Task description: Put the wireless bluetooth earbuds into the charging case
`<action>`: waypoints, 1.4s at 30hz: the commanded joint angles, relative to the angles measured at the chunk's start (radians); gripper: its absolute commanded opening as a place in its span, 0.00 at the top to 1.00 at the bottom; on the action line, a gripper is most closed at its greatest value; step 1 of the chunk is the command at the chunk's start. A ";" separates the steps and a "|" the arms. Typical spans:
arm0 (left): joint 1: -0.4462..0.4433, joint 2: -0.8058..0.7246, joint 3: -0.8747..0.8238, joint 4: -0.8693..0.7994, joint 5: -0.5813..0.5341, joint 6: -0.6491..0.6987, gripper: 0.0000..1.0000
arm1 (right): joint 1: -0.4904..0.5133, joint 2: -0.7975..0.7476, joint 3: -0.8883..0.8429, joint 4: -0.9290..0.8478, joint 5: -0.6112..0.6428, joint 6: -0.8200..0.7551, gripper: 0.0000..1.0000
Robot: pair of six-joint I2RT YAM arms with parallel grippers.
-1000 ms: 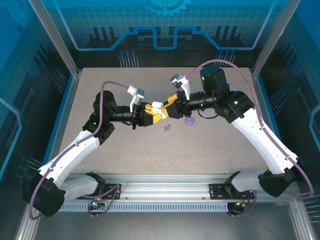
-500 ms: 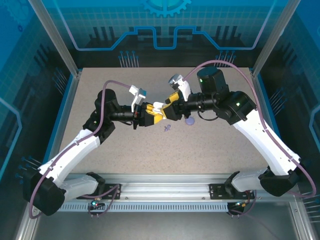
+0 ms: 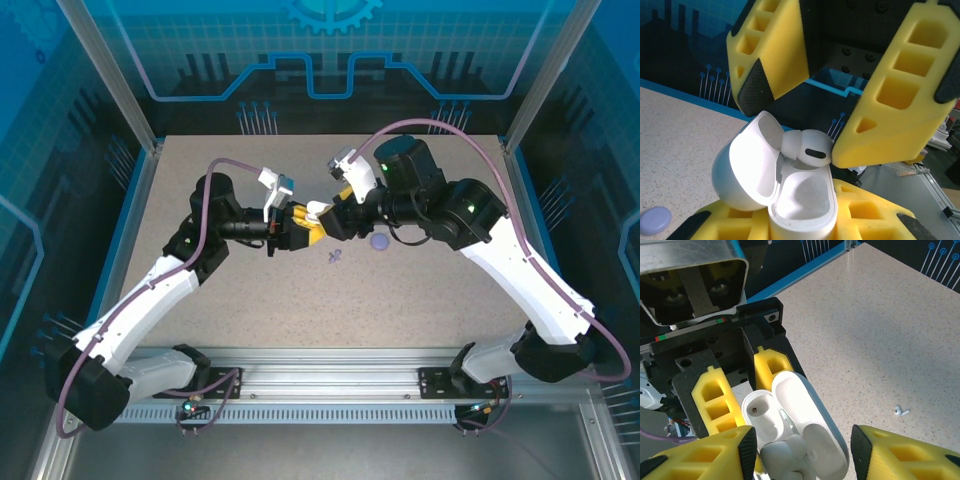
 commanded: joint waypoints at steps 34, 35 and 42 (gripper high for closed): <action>-0.007 -0.002 0.026 -0.001 -0.026 0.029 0.89 | 0.024 0.009 0.038 -0.092 0.143 0.003 0.43; -0.007 -0.001 0.027 -0.001 -0.027 0.029 0.89 | 0.021 0.006 0.035 -0.093 0.145 0.003 0.43; -0.007 -0.001 0.027 0.002 -0.029 0.026 0.89 | 0.005 -0.012 0.014 -0.094 0.140 0.004 0.43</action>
